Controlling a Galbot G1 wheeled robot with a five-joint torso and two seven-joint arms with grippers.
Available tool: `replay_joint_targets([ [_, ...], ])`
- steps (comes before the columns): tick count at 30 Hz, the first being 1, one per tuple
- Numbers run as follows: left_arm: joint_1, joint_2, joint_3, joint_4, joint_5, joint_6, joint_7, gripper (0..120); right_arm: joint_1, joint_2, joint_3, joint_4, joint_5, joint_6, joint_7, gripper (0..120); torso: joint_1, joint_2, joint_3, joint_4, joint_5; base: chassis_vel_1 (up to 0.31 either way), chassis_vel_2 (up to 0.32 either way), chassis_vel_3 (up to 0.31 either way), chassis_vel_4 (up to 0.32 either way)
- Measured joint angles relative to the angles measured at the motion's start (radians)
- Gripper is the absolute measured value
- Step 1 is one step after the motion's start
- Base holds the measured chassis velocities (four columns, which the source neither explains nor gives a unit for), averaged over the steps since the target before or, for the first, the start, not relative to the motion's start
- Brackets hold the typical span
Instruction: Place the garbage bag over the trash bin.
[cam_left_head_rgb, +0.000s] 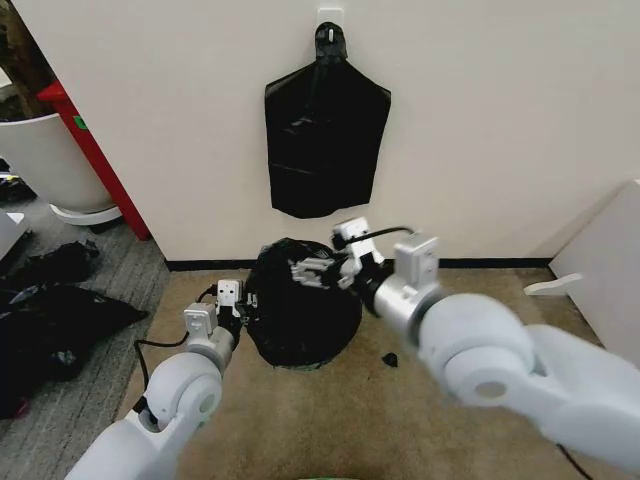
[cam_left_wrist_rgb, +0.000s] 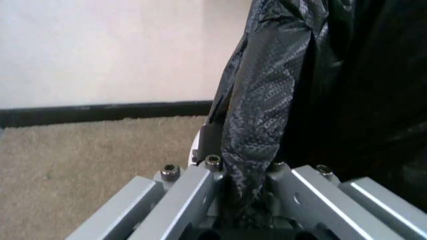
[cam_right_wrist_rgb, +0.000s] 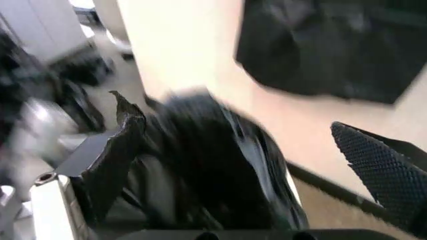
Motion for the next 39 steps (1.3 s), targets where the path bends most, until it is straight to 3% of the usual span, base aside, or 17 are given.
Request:
replay_joint_targets([
  [8,0.017,0.022,-0.008,-0.036,0.018,-0.004,0.033,0,-0.07,0.0,0.006,-0.042,-0.028,0.033,-0.003,95,0.0,0.0,0.0,0.0005,-0.0002,0.0,0.0,0.0,0.0],
  [26,0.043,0.026,-0.011,-0.064,0.047,-0.02,0.063,0,-0.09,-0.009,0.003,-0.059,-0.021,0.059,0.039,32,0.0,0.0,0.0,0.0005,-0.0002,0.0,0.0,0.0,0.0],
  [31,0.05,0.024,-0.01,-0.058,0.058,-0.025,0.087,0,-0.092,-0.016,0.005,-0.053,-0.014,0.072,0.049,10,0.0,0.0,0.0,0.0004,-0.0002,0.0,0.0,0.0,0.0],
  [35,0.053,0.026,-0.011,-0.056,0.061,-0.028,0.101,0,-0.093,-0.016,0.008,-0.059,-0.01,0.079,0.059,0,0.0,0.0,0.0,0.0004,-0.0002,0.0,0.0,0.0,0.0],
  [39,0.055,0.029,-0.014,-0.045,0.068,-0.035,0.12,0,-0.092,-0.016,0.015,-0.057,0.004,0.083,0.069,0,0.0,0.0,0.0,0.0004,-0.0002,0.0,0.0,0.0,0.0],
])
